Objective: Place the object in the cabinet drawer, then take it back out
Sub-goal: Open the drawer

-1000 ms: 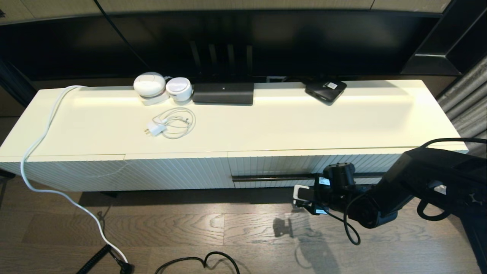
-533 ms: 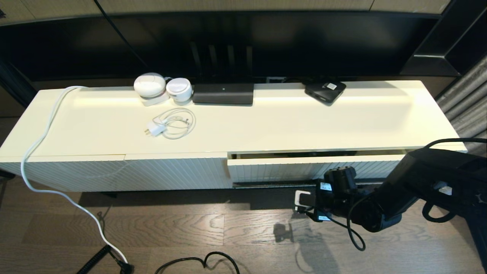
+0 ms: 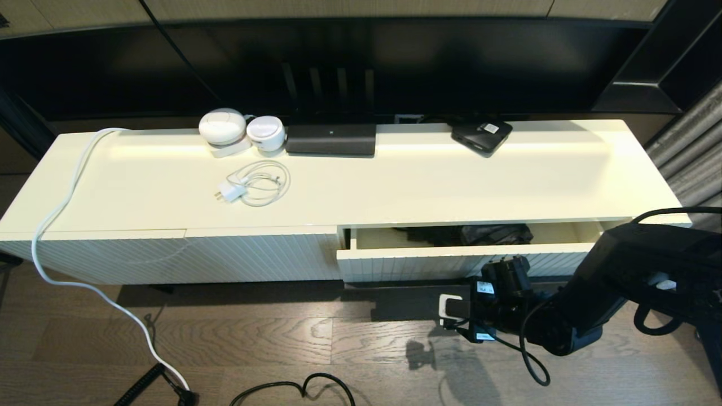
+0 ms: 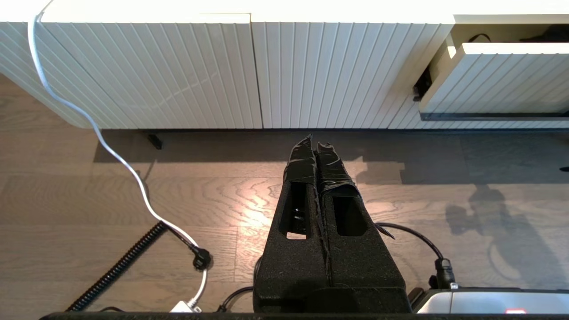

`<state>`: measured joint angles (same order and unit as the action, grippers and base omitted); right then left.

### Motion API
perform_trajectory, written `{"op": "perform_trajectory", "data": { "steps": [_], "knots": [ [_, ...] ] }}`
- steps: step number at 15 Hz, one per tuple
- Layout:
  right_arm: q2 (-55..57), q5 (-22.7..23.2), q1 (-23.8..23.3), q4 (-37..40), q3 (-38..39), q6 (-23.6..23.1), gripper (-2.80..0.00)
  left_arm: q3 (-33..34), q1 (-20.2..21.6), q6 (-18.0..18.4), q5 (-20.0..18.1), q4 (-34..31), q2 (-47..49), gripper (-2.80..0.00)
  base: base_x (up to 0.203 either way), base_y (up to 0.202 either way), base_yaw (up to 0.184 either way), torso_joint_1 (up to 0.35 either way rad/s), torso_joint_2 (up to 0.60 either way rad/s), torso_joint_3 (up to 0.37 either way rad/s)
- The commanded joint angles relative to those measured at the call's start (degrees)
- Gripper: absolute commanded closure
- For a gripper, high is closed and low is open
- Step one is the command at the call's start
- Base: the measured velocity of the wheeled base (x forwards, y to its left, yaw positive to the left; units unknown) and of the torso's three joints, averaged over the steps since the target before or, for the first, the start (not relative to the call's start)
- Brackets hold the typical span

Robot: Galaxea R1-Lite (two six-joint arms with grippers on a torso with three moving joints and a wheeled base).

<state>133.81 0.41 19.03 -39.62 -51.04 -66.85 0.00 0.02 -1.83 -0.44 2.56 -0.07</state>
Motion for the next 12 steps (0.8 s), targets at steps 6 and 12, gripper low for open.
{"op": "perform_trajectory", "data": {
  "steps": [6,12],
  "knots": [
    [-7.2,0.1,0.5,-0.2,5.1,-0.3,-2.8,0.0,0.0,0.0,0.0,0.1,0.1,0.0,0.0,0.0,0.0,0.0,0.0,0.0],
    [-21.9,0.1,2.0,0.3,14.9,-0.1,-2.8,0.0,0.0,0.0,0.0,0.1,0.1,0.0,0.0,0.0,0.0,0.0,0.0,0.0]
  ]
}}
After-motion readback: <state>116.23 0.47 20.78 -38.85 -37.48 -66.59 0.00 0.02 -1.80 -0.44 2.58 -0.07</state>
